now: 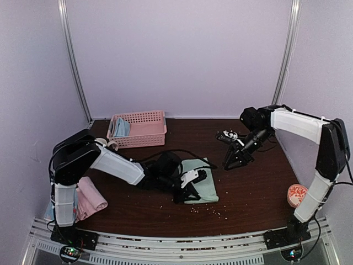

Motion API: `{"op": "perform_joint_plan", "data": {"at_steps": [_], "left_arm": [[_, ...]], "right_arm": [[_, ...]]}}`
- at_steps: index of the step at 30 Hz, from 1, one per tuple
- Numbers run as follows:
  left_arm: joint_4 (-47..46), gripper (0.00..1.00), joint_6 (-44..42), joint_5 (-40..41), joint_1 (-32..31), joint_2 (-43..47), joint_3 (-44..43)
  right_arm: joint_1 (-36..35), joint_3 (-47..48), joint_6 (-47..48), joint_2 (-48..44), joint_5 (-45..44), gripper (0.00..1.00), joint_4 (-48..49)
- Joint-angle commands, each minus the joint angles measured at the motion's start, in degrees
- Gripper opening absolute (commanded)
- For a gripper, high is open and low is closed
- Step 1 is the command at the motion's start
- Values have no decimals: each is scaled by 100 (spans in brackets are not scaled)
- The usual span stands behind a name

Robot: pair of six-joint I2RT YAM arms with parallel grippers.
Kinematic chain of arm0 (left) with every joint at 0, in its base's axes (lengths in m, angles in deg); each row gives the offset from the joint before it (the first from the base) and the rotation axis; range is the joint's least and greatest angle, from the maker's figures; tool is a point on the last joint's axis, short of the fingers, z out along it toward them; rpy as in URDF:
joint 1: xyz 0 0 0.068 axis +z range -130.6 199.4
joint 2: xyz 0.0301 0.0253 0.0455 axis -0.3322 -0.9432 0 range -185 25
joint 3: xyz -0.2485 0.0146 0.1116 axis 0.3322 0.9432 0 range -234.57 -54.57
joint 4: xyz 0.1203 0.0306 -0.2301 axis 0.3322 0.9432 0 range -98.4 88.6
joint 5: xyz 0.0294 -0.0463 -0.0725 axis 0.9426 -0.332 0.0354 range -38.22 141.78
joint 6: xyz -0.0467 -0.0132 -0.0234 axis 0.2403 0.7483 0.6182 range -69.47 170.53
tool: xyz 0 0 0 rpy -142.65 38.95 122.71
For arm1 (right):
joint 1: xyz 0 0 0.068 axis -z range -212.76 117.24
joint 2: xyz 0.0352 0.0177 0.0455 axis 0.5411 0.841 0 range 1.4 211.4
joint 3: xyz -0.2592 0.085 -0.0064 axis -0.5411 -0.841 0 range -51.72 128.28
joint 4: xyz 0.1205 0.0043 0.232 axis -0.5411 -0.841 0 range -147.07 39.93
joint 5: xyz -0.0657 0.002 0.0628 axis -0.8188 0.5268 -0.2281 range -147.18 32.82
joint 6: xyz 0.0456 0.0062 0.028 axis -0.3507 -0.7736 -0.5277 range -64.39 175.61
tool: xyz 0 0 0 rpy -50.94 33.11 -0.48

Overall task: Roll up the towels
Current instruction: Roll the towel at the center of the board.

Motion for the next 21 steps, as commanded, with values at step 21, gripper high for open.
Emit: {"op": "perform_joint_plan", "data": {"at_steps": [21], "left_arm": [[161,0,3284,-1713,662,-1011,-602]], "right_arm": [[-2853,-2465,-990,-1379,-3577,28,3396]]}}
